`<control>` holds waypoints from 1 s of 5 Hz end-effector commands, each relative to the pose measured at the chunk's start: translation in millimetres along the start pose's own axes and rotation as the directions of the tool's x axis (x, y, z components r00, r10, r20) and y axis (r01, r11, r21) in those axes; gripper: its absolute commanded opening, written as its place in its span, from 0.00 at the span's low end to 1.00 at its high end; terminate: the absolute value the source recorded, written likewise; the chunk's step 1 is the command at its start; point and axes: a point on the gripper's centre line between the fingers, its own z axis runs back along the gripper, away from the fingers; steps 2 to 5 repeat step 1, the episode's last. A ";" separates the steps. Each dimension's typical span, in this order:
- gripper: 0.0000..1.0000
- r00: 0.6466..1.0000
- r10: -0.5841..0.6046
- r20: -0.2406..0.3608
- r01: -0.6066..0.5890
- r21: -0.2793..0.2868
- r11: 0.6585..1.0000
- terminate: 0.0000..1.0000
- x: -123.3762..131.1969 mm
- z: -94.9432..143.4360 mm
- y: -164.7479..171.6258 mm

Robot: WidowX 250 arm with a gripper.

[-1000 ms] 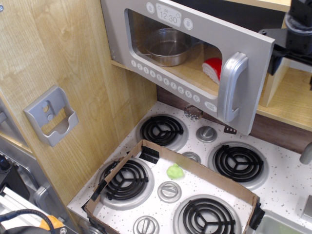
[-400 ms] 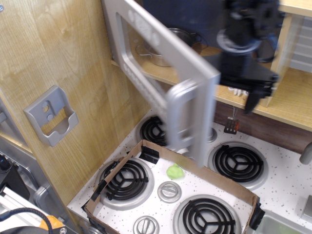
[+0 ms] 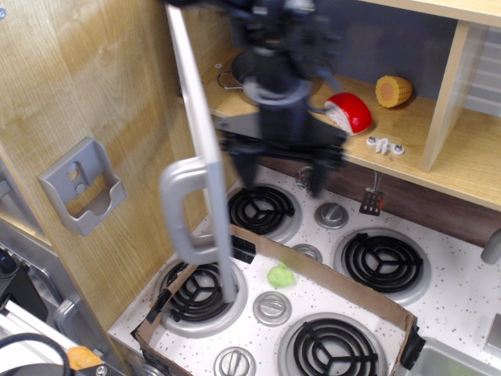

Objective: Open microwave

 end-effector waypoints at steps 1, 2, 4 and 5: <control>1.00 0.996 0.027 0.084 -0.031 0.048 0.998 1.00 7.8 12.9 32.8; 1.00 0.996 0.027 0.084 -0.031 0.048 0.998 1.00 7.8 12.9 32.8; 1.00 0.996 0.027 0.084 -0.031 0.048 0.998 1.00 7.8 12.9 32.8; 1.00 0.996 0.027 0.084 -0.031 0.048 0.998 1.00 7.8 12.9 32.8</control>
